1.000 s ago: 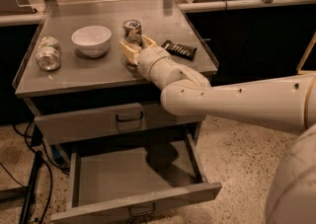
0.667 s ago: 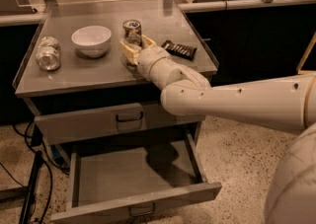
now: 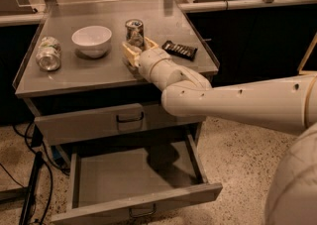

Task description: Pick redbull can from middle drawer and place on counter

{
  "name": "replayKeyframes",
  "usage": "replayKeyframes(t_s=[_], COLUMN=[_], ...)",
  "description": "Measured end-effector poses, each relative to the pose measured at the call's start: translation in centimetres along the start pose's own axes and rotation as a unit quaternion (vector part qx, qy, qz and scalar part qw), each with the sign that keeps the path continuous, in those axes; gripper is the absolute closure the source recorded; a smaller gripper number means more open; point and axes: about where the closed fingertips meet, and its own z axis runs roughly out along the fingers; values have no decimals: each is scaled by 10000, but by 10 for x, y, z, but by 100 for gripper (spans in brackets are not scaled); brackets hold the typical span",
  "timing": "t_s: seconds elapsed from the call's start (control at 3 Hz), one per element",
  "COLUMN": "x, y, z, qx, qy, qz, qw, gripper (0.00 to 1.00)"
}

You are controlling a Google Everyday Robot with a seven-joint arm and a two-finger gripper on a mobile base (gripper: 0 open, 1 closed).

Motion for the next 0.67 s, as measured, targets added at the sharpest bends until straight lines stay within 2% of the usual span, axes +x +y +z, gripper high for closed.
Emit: replayKeyframes(t_s=[0.33, 0.67], x=[0, 0], y=[0, 0], z=[0, 0], qx=[0, 0], qy=[0, 0], qz=[0, 0], qw=[10000, 10000], gripper=[0, 0])
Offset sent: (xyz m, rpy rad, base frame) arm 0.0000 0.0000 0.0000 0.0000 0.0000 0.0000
